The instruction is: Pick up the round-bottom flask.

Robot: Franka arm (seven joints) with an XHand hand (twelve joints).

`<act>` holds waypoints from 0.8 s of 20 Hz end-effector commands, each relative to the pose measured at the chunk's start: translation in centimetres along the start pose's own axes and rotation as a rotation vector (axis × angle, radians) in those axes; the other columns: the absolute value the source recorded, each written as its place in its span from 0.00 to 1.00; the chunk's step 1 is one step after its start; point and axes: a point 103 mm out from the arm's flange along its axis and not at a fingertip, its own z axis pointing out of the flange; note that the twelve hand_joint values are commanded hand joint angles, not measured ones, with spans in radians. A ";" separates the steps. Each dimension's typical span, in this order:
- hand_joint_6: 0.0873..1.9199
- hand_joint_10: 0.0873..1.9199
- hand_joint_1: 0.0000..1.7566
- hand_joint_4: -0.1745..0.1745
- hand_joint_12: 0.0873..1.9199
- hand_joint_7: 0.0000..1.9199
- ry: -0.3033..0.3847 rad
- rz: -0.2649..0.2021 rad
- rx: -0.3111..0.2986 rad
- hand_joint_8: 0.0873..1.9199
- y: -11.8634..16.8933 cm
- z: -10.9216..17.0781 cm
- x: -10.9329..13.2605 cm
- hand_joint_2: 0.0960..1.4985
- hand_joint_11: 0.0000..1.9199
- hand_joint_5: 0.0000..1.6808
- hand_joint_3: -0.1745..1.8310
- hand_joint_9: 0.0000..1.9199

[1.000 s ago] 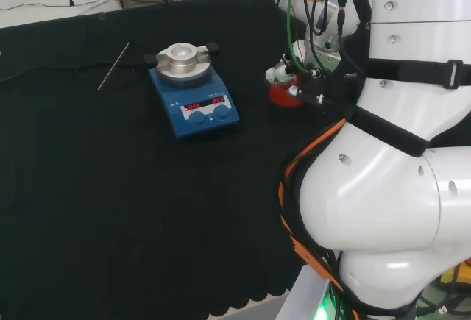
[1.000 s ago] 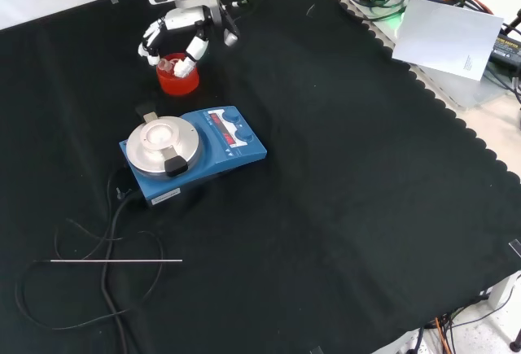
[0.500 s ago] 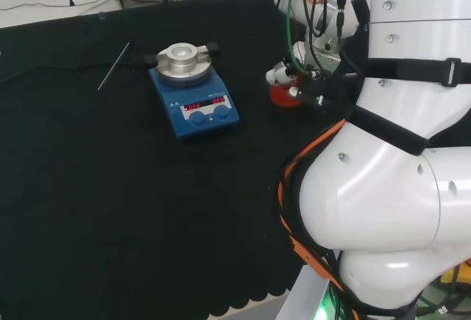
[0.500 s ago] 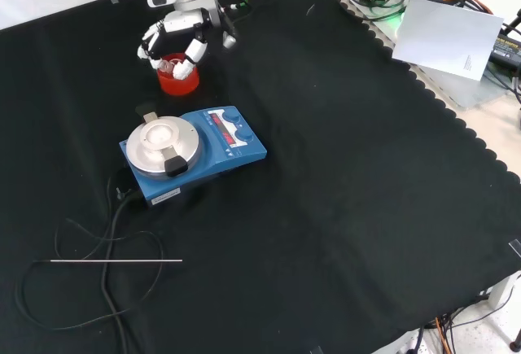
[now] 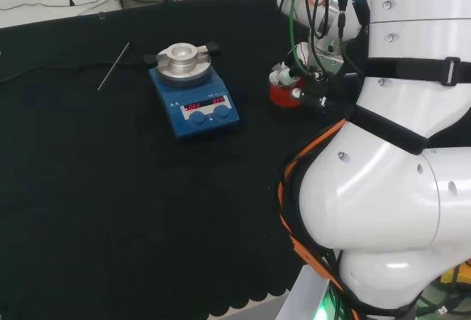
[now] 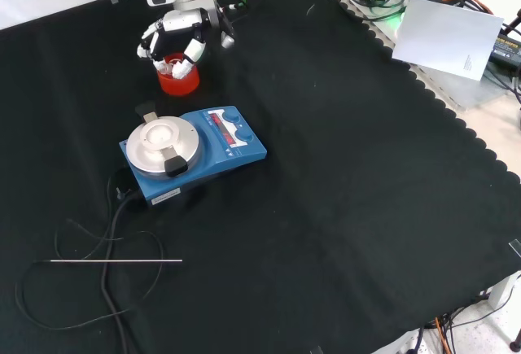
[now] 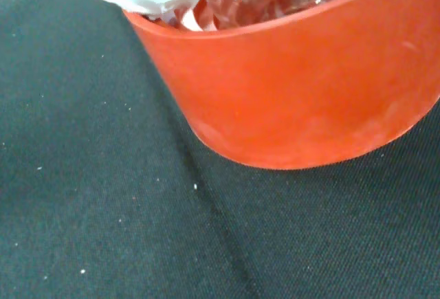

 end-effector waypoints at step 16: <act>0.40 0.23 0.64 1.00 0.61 0.27 0.067 -0.032 -0.087 0.27 -1.9 -4.1 1.5 0.39 0.29 0.72 0.46 0.42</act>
